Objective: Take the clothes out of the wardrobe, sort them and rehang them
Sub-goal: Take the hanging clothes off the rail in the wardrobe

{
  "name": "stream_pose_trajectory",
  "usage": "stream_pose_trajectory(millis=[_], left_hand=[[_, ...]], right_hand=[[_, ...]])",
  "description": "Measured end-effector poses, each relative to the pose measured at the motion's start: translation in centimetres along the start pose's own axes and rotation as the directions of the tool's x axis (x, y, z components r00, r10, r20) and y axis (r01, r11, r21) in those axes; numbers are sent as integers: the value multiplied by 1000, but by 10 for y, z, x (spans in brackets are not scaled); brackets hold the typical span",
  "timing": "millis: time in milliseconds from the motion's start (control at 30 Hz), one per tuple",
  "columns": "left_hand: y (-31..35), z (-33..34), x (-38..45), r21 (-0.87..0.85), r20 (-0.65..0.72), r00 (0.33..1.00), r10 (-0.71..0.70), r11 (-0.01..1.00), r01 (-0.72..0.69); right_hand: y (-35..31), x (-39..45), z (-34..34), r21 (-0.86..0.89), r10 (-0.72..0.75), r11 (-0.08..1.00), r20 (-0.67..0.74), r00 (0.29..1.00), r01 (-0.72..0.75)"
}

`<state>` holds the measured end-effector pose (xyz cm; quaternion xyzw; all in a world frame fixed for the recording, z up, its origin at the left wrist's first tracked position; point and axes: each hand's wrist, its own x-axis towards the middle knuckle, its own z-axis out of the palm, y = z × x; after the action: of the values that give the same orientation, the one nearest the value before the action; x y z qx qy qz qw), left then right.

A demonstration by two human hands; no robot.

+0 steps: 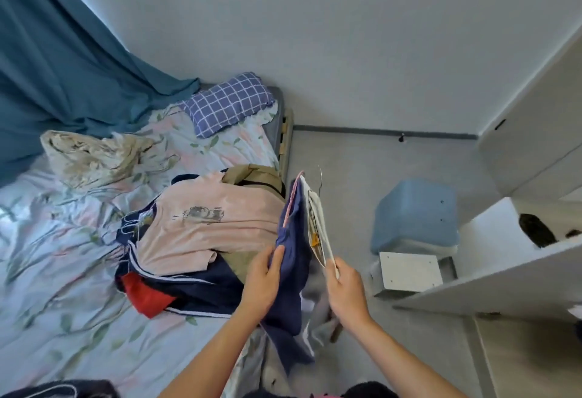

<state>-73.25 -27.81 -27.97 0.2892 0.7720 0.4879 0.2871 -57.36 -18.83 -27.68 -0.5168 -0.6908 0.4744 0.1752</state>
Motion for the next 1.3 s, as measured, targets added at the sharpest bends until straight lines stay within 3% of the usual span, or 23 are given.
stream_pose_trajectory(millis=[233,433,600,900,1167,1300], left_hand=[[13,-28,89,-25,-107,994,27,999,-30],[7,-65,182,72,-306,952,-11,997,35],[-9,-94,236,200,-385,923,1,976,83],[-126,-157,284,126,-556,793,-249,918,377],[-280,-201,274,60,-522,701,-485,799,598],[-312,-222,252,-14,-485,675,-556,776,630]], right_hand=[[-65,94,51,51,-125,991,51,991,122],[-122,190,96,129,-250,965,173,953,230],[-141,248,144,118,-285,958,283,916,262],[-135,312,281,-34,-158,975,593,790,221],[-80,303,431,-228,66,947,828,556,226],[-59,286,473,-265,100,925,860,500,272]])
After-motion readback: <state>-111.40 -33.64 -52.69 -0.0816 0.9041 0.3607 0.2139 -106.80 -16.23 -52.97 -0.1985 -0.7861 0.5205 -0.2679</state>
